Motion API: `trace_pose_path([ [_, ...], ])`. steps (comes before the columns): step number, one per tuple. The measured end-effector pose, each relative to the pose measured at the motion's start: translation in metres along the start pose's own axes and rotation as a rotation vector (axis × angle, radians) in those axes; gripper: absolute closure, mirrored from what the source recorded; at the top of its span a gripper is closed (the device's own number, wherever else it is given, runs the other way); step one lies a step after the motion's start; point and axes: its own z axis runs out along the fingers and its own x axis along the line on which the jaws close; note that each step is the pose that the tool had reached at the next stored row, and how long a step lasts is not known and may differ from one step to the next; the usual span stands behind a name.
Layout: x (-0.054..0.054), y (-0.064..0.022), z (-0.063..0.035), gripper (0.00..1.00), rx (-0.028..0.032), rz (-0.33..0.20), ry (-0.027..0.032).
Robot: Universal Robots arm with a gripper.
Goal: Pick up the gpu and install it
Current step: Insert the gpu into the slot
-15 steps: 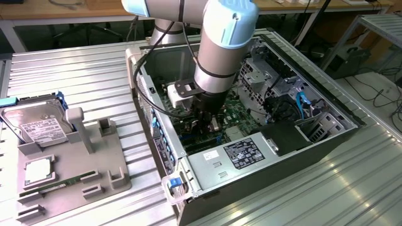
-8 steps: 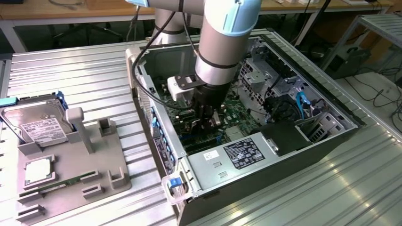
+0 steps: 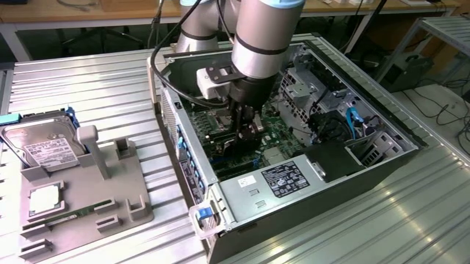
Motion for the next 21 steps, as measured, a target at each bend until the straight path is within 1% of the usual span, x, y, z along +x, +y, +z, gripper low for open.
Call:
trace_pose_path([
  [4,-0.0001,0.0000,-0.0005,0.67,0.0006,0.000,-0.0001],
  [7,-0.0001,0.0000,-0.0005,0.86,0.0006,0.000,0.0000],
  [8,-0.0001,0.0000,-0.0005,0.86,0.0006,0.000,-0.0001],
  [9,-0.0001,0.0000,-0.0005,0.89,0.0006,0.000,-0.0001],
  [21,0.0000,0.0000,-0.0005,0.89,0.0006,0.000,0.0000],
])
